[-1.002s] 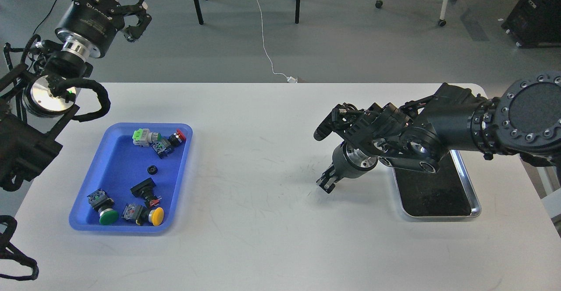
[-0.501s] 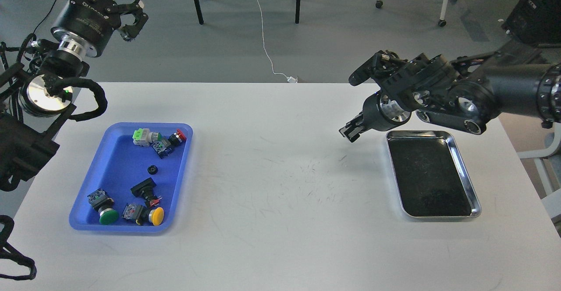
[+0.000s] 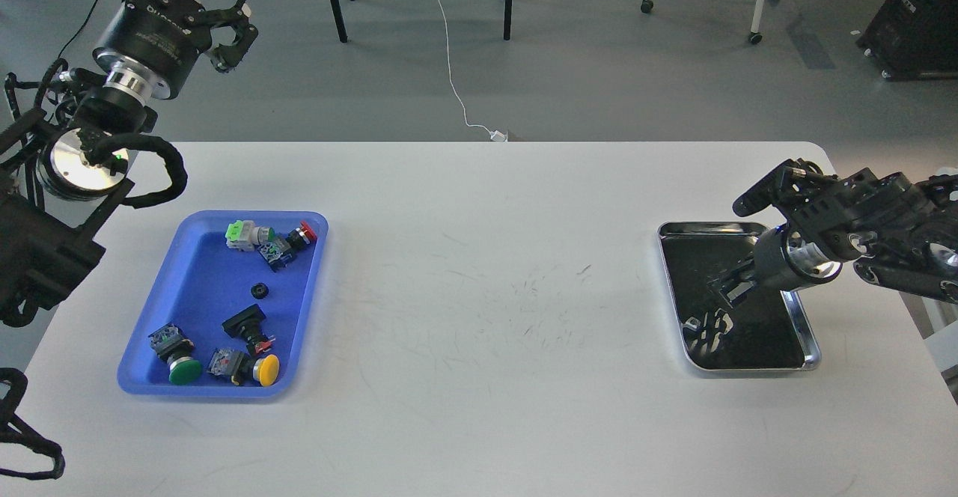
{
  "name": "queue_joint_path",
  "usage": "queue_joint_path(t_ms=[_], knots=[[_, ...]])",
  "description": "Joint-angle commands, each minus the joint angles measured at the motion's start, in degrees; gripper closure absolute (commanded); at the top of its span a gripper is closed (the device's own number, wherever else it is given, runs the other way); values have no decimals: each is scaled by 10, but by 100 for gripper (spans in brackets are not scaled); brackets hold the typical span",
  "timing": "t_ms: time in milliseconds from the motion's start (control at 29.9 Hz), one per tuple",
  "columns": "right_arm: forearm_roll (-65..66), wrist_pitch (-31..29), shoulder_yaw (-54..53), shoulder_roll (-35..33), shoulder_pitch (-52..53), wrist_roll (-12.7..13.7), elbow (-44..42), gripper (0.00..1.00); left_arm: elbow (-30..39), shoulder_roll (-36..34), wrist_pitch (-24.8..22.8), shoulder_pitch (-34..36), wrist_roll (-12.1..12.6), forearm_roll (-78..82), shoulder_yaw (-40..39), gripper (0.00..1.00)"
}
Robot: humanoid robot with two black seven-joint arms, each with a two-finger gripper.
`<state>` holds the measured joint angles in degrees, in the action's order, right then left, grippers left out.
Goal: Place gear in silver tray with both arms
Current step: 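Carry the gear with the right gripper into the silver tray, then open the right gripper and lift the right arm away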
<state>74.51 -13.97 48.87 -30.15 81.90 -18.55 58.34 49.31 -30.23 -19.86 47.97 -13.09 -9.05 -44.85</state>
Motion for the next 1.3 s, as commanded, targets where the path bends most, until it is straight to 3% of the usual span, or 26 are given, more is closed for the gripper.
queue_joint_path(t_ms=[0, 200, 501, 568, 635, 668, 802, 936, 1069, 1203, 1270], knots=[[1, 1, 2, -11, -3, 0, 12, 88, 0, 0, 0, -1, 0, 0, 0, 3], [3, 0, 3, -42, -3, 1, 71, 86, 0, -2, 2, -1, -2, 0, 0, 3], [18, 1, 9, -49, -4, 3, 64, 85, 0, -1, 5, 0, -2, 0, 0, 3], [18, 3, 7, -48, -4, 4, 64, 75, 0, -1, 10, 0, -2, 0, 0, 3], [17, 3, 6, -49, -4, 4, 66, 50, 0, 0, 15, 1, -2, 0, 1, 3], [17, 3, 5, -50, -4, 3, 68, 43, 0, -1, 19, 2, -1, 0, 2, 3], [13, 3, -9, -63, 1, 2, 70, 31, 0, -2, 25, 6, -1, 1, 3, 3], [10, 3, -42, -81, 9, 1, 69, 25, 0, -10, 22, 11, 2, 4, 6, 3], [-1, 3, -135, -91, 8, 4, 50, 12, 1, -28, 17, 19, 7, 46, 9, 3], [-87, -7, -248, -84, -17, 4, 12, 4, 27, -33, -4, 39, 53, 112, 21, 3], [-151, -7, -296, -69, -29, 4, 5, 4, 44, -34, -6, 39, 64, 154, 26, 3]])
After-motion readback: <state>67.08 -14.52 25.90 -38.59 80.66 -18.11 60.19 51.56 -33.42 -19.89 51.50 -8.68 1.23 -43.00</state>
